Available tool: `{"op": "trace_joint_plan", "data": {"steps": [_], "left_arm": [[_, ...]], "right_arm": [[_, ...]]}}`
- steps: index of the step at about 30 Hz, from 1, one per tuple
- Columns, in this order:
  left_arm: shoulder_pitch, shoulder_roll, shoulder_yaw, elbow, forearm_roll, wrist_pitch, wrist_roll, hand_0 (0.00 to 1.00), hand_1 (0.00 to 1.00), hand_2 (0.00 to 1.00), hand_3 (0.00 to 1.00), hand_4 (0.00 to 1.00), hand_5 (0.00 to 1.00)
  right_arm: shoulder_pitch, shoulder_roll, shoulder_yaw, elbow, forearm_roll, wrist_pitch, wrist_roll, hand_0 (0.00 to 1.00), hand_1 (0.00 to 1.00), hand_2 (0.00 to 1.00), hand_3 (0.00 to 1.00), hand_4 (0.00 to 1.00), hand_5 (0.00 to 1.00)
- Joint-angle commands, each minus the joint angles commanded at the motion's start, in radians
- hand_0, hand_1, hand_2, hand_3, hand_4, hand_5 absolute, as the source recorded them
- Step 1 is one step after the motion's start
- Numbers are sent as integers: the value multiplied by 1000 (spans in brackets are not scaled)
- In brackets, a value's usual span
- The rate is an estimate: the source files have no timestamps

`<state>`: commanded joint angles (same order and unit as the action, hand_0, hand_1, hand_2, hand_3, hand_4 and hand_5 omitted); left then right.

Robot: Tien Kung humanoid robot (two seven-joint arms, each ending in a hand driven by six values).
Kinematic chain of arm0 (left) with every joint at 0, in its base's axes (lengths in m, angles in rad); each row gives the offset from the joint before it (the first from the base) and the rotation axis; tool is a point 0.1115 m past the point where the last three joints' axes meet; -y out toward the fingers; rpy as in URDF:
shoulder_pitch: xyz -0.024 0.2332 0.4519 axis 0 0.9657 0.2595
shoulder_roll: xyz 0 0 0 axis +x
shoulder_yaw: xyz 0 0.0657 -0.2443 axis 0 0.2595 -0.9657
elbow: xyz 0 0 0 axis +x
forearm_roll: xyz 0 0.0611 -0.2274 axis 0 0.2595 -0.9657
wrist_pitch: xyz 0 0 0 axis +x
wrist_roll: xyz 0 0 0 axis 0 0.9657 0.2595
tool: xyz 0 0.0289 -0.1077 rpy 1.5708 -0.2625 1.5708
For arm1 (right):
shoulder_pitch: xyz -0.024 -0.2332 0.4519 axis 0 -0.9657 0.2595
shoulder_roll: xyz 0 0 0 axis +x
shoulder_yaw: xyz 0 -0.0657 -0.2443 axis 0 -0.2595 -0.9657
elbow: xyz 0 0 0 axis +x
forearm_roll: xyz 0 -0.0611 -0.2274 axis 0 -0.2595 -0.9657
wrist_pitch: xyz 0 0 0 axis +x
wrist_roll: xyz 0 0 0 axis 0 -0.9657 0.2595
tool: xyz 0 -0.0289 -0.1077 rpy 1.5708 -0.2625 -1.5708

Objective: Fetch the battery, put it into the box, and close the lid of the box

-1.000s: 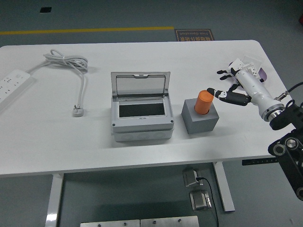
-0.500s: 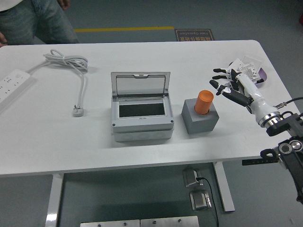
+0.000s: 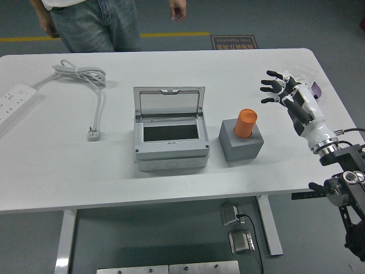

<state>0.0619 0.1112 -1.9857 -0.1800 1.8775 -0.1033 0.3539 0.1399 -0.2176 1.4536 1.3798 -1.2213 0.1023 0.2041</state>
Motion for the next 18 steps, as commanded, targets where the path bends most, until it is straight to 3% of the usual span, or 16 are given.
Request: {"op": "trace_joint_plan", "data": {"steps": [11, 18], "left_arm": [[-4, -1, 8, 0, -5, -11, 13, 609, 630, 619, 653, 717, 263], [-6, 0, 14, 0, -4, -11, 14, 608, 633, 631, 658, 715, 261]], "right_arm": [[12, 6, -39, -27, -90, -45, 36, 516, 741, 810, 829, 953, 670], [37, 15, -87, -90, -111, -90, 84, 521, 736, 809, 837, 956, 655]]}}
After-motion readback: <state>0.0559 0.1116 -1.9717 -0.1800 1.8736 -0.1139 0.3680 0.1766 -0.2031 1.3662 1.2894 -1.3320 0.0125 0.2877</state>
